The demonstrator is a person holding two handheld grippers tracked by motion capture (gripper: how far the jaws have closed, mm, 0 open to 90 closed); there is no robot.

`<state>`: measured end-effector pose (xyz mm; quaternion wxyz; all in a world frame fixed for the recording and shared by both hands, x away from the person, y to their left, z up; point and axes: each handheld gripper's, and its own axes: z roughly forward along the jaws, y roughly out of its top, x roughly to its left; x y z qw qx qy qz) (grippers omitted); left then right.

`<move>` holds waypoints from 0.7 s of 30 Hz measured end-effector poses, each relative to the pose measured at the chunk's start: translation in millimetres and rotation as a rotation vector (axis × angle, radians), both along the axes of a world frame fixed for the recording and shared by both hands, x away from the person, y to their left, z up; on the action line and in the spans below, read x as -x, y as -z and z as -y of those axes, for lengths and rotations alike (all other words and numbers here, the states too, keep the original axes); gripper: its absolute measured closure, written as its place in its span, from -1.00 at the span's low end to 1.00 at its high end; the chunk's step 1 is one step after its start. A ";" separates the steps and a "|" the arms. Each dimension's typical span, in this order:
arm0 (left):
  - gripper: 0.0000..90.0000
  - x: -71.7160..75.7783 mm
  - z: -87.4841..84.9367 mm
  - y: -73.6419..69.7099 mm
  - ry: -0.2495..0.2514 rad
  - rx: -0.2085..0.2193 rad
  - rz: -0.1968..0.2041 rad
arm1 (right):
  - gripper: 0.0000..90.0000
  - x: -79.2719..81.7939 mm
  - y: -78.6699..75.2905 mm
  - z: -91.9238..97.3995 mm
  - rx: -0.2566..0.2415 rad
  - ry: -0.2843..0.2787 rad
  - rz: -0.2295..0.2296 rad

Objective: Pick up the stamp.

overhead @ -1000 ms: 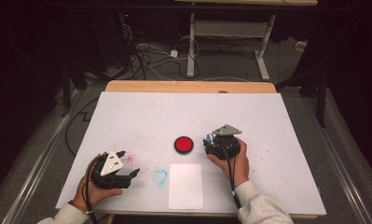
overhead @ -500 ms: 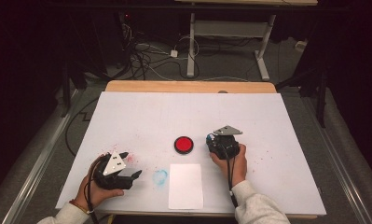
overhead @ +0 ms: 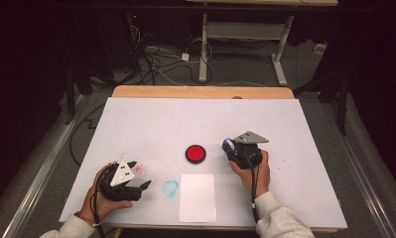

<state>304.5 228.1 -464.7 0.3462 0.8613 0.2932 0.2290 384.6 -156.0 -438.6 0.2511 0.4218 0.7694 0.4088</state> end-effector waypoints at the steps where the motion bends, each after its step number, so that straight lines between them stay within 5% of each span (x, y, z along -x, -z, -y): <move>1: -0.56 -0.2 0.8 -0.3 0.001 0.000 0.006 | 0.56 0.0 0.0 0.0 0.000 0.000 0.000; 4: -0.57 -0.8 4.0 -0.3 0.012 -0.022 0.028 | 0.56 6.1 -10.1 6.8 -0.048 -0.020 0.018; 21: -0.55 -1.0 4.1 0.2 0.005 -0.027 0.035 | 0.56 30.8 -41.8 22.3 -0.110 -0.088 0.087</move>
